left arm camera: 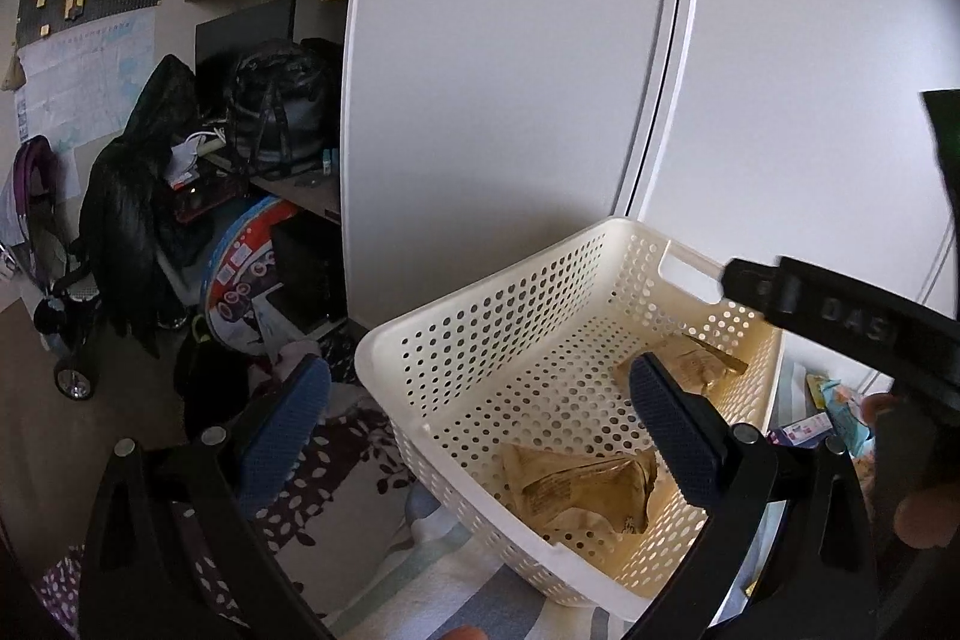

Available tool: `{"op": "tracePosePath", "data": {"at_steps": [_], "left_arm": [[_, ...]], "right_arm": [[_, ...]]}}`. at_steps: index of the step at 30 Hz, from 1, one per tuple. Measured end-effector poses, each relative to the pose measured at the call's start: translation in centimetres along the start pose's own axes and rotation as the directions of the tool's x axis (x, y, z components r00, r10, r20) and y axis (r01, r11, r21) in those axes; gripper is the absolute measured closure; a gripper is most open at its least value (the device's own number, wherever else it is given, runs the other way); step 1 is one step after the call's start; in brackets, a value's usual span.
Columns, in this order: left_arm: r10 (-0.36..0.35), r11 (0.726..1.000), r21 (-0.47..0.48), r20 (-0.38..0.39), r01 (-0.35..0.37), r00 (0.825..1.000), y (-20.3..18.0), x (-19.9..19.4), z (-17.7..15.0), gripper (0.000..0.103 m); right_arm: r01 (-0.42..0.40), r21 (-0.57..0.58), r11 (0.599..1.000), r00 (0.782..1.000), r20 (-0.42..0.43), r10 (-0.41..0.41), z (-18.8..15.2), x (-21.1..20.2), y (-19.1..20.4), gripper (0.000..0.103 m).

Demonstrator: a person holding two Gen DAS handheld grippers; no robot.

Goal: Organize snacks
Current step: 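Move the left tool back over the snacks on the table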

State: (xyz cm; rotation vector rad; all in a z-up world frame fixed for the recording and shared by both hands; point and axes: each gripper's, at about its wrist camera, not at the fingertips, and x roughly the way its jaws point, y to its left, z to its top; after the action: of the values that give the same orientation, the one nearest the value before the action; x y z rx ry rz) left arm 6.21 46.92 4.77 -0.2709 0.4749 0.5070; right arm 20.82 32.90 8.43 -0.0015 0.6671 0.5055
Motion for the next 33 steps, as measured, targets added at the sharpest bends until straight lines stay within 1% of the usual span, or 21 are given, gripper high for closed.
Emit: {"op": "tracePosePath", "data": {"at_steps": [3,5,7,8,9,10,11,12,13,14,16,17,19,22,23,25,27,31,33], "left_arm": [[-0.001,1.0,0.018,0.012,0.001,1.0,-0.4,-0.2,-0.1,0.002],[-0.007,1.0,0.026,0.018,0.006,1.0,-0.7,-0.4,-0.2,0.002],[-0.013,0.999,0.034,0.026,0.012,1.0,-1.0,-0.6,-0.2,0.002],[-0.017,0.999,0.04,0.032,0.016,0.999,-1.2,-0.7,-0.2,0.002],[-0.02,0.999,0.045,0.037,0.018,0.999,-1.4,-0.8,-0.2,0.002],[-0.022,0.999,0.051,0.042,0.02,0.999,-1.6,-0.9,-0.3,0.002],[-0.022,0.998,0.06,0.048,0.019,0.999,-1.9,-1.0,-0.4,0.002],[-0.022,0.998,0.067,0.052,0.019,0.998,-2.0,-1.1,-0.4,0.002],[-0.023,0.997,0.074,0.056,0.019,0.998,-2.1,-1.1,-0.4,0.002],[-0.028,0.996,0.084,0.06,0.023,0.998,-2.4,-1.2,-0.5,0.002],[-0.039,0.994,0.103,0.067,0.032,0.997,-3.0,-1.5,-0.7,0.002],[-0.043,0.993,0.112,0.07,0.035,0.997,-3.3,-1.6,-0.8,0.002],[-0.059,0.989,0.141,0.079,0.047,0.995,-4.1,-2.0,-1.0,0.002],[-0.091,0.981,0.182,0.089,0.074,0.992,-5.1,-2.7,-1.5,0.002],[-0.1,0.978,0.192,0.09,0.082,0.991,-5.4,-2.9,-1.6,0.002],[-0.131,0.97,0.216,0.084,0.11,0.988,-6.2,-3.3,-1.9,0.002],[-0.174,0.958,0.243,0.071,0.152,0.982,-7.1,-3.8,-2.3,0.002],[-0.259,0.92,0.315,0.039,0.234,0.965,-9.3,-4.7,-3.5,0.002],[-0.313,0.886,0.363,0.008,0.289,0.95,-10.6,-5.1,-4.2,0.002]], "right_arm": [[0.013,0.021,1.0,0.998,0.06,-0.014,-0.1,-1.8,-1.0,0.005],[0.039,0.028,0.999,0.995,0.091,-0.041,-0.1,-3.1,-1.6,0.005],[0.07,0.01,0.997,0.99,0.12,-0.071,-0.1,-4.6,-2.1,0.005],[0.098,0.01,0.995,0.985,0.14,-0.098,-0.2,-5.4,-2.4,0.005],[0.152,0.019,0.988,0.973,0.176,-0.153,-0.3,-6.5,-2.7,0.005],[0.189,0.03,0.982,0.958,0.215,-0.191,-0.5,-7.7,-3.0,0.005],[0.216,0.045,0.975,0.938,0.269,-0.22,-0.8,-9.3,-3.5,0.005],[0.231,0.05,0.972,0.926,0.295,-0.235,-1.0,-10.2,-3.8,0.005],[0.256,0.054,0.965,0.909,0.325,-0.259,-1.3,-11.4,-4.1,0.005],[0.3,0.057,0.952,0.884,0.358,-0.3,-1.6,-12.6,-4.5,0.005],[0.358,0.06,0.932,0.861,0.365,-0.354,-1.8,-13.8,-5.1,0.005],[0.377,0.067,0.924,0.855,0.358,-0.375,-1.9,-14.2,-5.7,0.005],[0.389,0.105,0.915,0.856,0.326,-0.401,-2.3,-14.9,-7.5,0.005],[0.371,0.154,0.916,0.878,0.263,-0.4,-3.3,-15.5,-10.6,0.005],[0.37,0.159,0.915,0.882,0.249,-0.4,-3.8,-15.6,-11.3,0.005],[0.386,0.174,0.906,0.881,0.222,-0.418,-5.0,-16.0,-12.8,0.005],[0.387,0.195,0.901,0.89,0.178,-0.42,-6.5,-16.2,-14.5,0.005],[0.403,0.269,0.875,0.902,0.049,-0.43,-9.7,-16.1,-18.2,0.005],[0.391,0.303,0.869,0.913,-0.004,-0.409,-11.0,-15.9,-19.7,0.005]]}}
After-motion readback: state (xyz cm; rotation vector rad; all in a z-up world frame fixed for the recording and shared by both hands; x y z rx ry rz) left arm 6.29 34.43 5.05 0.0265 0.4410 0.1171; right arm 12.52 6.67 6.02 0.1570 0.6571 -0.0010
